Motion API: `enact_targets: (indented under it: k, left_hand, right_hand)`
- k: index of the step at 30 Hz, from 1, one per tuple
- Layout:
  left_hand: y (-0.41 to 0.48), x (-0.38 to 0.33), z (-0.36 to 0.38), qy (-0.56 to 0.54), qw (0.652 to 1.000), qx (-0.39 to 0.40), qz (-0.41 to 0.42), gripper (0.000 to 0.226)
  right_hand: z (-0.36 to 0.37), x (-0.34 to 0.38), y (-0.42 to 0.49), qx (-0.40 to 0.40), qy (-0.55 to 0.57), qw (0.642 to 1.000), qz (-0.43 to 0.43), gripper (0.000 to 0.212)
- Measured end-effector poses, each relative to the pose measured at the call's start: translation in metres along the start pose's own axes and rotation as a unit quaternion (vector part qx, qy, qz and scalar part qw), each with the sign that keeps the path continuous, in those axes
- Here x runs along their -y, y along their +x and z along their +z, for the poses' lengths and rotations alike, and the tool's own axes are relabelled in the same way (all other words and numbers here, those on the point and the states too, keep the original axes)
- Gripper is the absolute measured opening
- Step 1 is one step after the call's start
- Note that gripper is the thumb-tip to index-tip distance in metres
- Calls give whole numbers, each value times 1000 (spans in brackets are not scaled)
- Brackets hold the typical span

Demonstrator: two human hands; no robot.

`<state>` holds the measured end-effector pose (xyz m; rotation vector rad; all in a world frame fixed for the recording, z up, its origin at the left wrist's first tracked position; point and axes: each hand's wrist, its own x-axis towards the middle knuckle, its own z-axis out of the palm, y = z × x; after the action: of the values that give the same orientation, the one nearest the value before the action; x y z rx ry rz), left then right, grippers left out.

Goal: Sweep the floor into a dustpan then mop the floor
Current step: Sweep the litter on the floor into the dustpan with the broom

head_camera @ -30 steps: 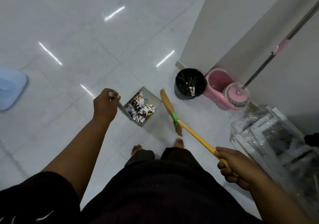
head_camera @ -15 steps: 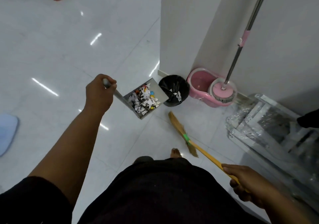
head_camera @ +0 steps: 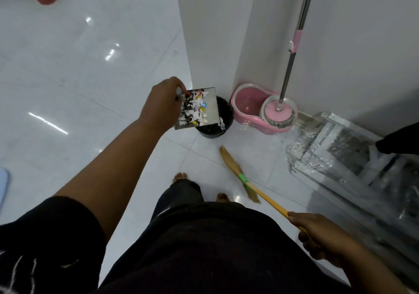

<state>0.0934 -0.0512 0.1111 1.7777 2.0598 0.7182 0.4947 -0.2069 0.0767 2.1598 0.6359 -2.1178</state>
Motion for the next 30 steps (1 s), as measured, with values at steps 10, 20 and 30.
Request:
enact_targets:
  k: [10,20,30]
  left_hand:
    - [-18,-3,71,94,956,184,208,23]
    - [-47,4,106,94,925,222,294,18]
    - [-72,-3,119,-89,967,193,138,18]
  right_hand:
    - [24,0,-10,-26,39,999,-22,32]
    - [30,-3,-2,-13,108,994,-20,18]
    - [20,4,3,-18,96,995,-26,17]
